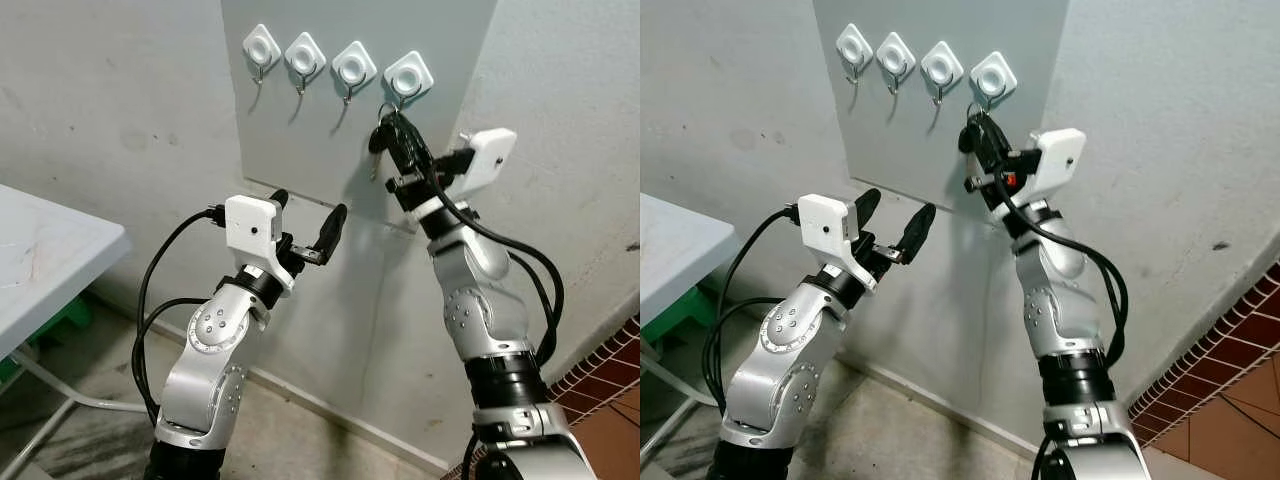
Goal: Hang keys on a hook
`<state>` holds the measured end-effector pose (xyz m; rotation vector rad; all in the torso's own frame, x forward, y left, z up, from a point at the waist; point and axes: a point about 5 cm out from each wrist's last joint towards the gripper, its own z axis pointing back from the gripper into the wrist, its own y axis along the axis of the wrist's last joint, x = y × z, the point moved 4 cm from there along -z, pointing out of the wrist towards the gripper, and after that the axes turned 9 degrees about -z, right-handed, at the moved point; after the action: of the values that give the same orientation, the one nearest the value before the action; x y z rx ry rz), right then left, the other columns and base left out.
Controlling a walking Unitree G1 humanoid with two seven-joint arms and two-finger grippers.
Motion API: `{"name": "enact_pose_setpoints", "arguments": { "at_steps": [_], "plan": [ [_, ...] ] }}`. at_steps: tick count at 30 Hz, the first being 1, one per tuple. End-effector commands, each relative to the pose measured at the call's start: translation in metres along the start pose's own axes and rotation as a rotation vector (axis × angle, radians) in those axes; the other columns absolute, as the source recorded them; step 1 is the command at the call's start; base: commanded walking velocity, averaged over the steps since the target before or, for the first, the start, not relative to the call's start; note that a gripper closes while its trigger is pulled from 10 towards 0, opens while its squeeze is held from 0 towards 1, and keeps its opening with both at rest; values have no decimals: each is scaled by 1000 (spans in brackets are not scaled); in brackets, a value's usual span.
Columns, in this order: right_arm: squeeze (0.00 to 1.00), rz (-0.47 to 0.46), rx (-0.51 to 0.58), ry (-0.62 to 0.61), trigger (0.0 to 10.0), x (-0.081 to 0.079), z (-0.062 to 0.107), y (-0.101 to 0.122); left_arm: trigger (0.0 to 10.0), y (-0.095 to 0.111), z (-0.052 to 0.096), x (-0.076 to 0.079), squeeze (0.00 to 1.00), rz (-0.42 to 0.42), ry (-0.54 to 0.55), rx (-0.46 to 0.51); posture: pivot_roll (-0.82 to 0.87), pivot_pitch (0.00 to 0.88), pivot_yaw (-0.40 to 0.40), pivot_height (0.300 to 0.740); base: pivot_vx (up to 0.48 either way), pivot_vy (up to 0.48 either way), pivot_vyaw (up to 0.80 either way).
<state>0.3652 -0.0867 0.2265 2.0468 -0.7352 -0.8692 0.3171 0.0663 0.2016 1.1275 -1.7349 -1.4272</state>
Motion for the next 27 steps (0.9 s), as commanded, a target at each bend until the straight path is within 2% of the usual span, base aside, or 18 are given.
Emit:
{"name": "enact_pose_setpoints", "arguments": {
  "at_steps": [1, 10, 17, 27],
  "plan": [
    [0, -30, 10, 16, 10000, -3, 0, 3, 10000, 8, -2, 1, 0, -4, -4, 20, 22, 25, -26, 740, 0, 0, 0],
    [0, -69, 4, 15, 10000, -7, 3, -2, 10000, 8, -3, -1, 0, 8, 2, 20, 22, 24, -23, 740, 0, 0, 0],
    [0, -26, 40, 103, 10000, -18, -2, 7, 10000, 9, -3, -1, 0, 10, 10, 23, 25, 21, -27, 740, 0, 0, 0],
    [0, -22, 87, 110, 10000, -21, -8, 18, 10000, 10, -4, 0, 0, 11, 3, 28, 25, 20, -30, 740, 0, 0, 0]
  ]
}}
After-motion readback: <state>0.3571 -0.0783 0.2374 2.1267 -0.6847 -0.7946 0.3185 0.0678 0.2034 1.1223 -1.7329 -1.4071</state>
